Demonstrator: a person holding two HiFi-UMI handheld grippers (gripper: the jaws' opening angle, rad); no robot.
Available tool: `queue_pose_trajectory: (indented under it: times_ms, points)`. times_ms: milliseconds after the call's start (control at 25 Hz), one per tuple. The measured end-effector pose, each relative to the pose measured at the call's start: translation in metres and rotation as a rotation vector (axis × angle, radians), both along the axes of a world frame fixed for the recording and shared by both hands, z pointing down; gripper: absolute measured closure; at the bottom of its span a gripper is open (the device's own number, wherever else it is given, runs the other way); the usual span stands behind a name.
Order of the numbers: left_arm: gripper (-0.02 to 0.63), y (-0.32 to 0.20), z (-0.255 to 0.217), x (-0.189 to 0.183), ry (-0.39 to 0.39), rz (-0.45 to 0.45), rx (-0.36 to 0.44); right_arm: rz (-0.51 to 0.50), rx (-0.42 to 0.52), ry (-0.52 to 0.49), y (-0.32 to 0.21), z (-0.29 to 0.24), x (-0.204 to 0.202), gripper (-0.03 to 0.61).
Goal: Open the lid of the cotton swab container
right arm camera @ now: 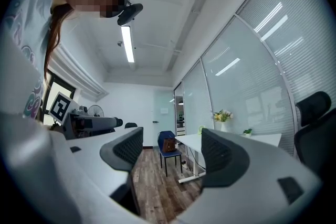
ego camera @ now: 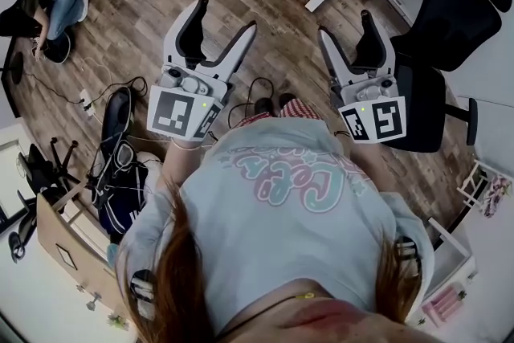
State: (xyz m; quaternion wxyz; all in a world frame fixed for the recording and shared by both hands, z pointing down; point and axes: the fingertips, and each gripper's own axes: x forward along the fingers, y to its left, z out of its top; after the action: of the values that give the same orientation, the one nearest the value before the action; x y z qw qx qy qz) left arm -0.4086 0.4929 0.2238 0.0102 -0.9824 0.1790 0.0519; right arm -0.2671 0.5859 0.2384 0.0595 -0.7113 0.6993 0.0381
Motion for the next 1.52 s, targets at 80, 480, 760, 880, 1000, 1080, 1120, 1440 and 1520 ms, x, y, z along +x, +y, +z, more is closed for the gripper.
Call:
queue_pose_trajectory:
  times_ms: [80, 480, 760, 880, 1000, 1080, 1120, 1440, 1520]
  points:
    - [0.304, -0.001, 0.005, -0.002, -0.005, 0.01, -0.008, 0.002, -0.006, -0.02, 0.0, 0.007, -0.006, 0.245]
    - [0.304, -0.016, 0.009, -0.003, 0.012, 0.012, -0.016, -0.014, -0.003, -0.063, -0.01, 0.011, -0.008, 0.247]
    - [0.304, -0.045, 0.004, 0.026, 0.013, 0.004, -0.001, -0.024, 0.002, -0.028, -0.044, 0.007, 0.021, 0.247]
    - [0.304, -0.066, 0.004, 0.046, 0.018, -0.011, 0.011, -0.036, 0.016, -0.032, -0.067, 0.007, 0.044, 0.245]
    - [0.304, -0.094, 0.004, 0.071, 0.016, -0.029, 0.019, -0.053, 0.022, -0.054, -0.094, 0.01, 0.073, 0.247]
    - [0.304, -0.116, 0.003, 0.089, 0.016, -0.043, 0.026, -0.063, 0.025, -0.052, -0.116, 0.008, 0.093, 0.247]
    - [0.304, -0.126, 0.001, 0.098, 0.016, -0.051, 0.029, -0.07, 0.027, -0.05, -0.127, 0.006, 0.103, 0.246]
    - [0.304, -0.188, -0.016, 0.15, 0.021, -0.103, 0.05, -0.142, 0.031, -0.018, -0.203, -0.01, 0.156, 0.247]
    - [0.304, -0.202, -0.017, 0.16, 0.022, -0.118, 0.053, -0.155, 0.027, -0.017, -0.219, -0.009, 0.168, 0.247]
